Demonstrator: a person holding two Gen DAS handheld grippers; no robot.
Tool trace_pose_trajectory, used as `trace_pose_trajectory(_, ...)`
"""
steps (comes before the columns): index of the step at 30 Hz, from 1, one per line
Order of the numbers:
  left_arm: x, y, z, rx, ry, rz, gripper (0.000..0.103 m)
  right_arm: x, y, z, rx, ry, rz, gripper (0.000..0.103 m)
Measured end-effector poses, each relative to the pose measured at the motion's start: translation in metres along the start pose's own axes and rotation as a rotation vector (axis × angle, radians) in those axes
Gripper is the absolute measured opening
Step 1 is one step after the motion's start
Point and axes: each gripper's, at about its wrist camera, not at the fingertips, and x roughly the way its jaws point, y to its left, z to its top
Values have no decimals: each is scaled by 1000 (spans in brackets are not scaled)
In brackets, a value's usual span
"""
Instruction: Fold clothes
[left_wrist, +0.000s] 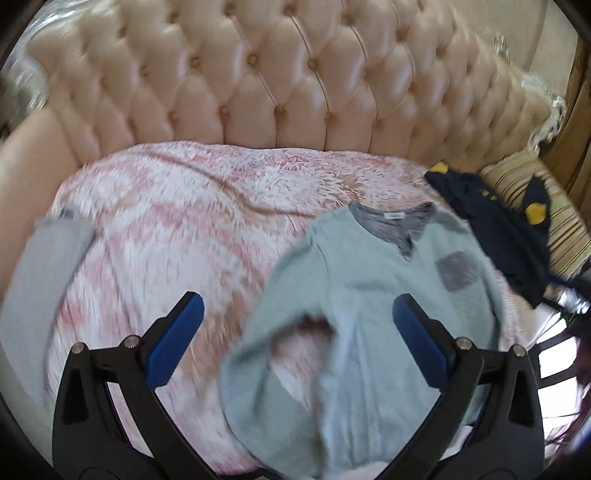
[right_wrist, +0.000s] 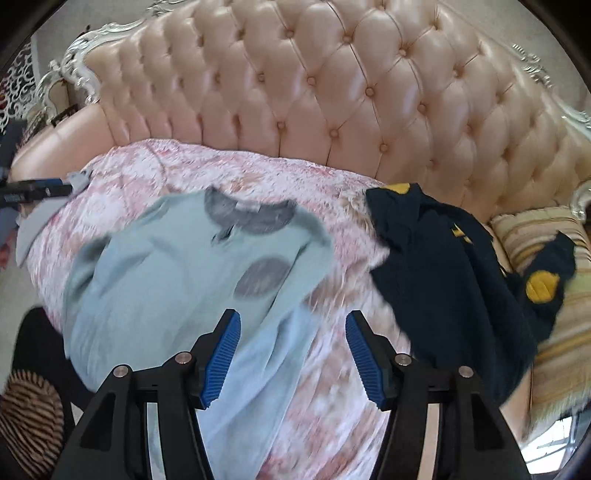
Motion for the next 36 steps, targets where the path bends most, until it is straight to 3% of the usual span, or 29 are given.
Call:
trace_pose_trajectory(6,-15,16,-91,-145,-71,31,102,0,48,-88,43,-24,-88,63)
trace_pose_trajectory(10,-14,26,-122,-229,-103,77,102,14,68,-121,86,-1,-126,63)
trace_pose_trajectory(16,-23,30,-149,-252,-217,144,102,0,83,-125,101,-100,-149,63)
trace_pose_trajectory(18,-20,27,-154,-240,-226,152,102,2,92,-126,70,-94,-162,68)
trace_pose_trajectory(22,-18,23,-160,-202,-218,158,102,23,110,-136,-4,-22,-232,68)
trace_pose_trajectory(25,-20,25,-159,-212,-225,158,102,30,111,-142,-50,-2,-264,54)
trace_pose_trajectory(27,-21,27,-158,-219,-230,159,102,30,106,-143,-66,-15,-258,9)
trace_pose_trajectory(36,-12,27,-157,-232,-184,185,102,-5,72,-134,43,-124,-186,7)
